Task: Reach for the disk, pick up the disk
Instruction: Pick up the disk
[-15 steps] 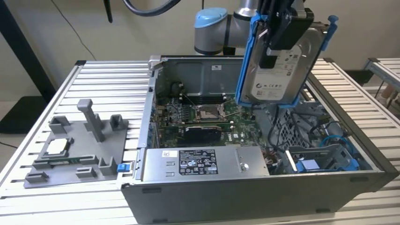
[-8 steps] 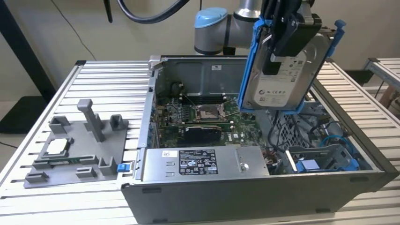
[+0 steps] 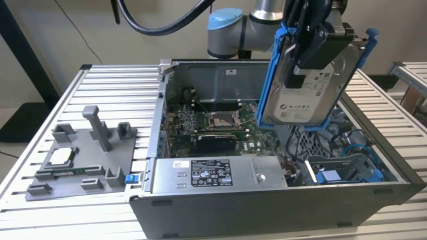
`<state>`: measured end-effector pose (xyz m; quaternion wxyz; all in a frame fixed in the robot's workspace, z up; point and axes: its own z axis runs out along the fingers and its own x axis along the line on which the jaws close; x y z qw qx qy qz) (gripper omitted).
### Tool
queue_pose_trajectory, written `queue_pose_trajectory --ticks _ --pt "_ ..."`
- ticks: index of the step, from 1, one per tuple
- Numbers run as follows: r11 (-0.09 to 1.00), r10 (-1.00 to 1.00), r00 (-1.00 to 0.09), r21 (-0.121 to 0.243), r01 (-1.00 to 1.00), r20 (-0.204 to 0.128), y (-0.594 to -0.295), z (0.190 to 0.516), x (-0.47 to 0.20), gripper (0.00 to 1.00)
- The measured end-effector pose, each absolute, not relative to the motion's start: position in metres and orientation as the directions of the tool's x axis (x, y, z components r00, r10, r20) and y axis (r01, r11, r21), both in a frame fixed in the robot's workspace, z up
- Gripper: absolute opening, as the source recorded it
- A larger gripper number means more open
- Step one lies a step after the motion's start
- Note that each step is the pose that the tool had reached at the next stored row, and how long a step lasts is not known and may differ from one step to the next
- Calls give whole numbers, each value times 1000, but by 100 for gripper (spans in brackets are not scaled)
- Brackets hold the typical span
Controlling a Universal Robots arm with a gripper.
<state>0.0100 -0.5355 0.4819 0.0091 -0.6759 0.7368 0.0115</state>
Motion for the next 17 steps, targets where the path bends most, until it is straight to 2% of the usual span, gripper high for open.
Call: queue_pose_trajectory --ticks 17 --pt "87 -996 -87 5 -996 -29 -557 481 14 0"
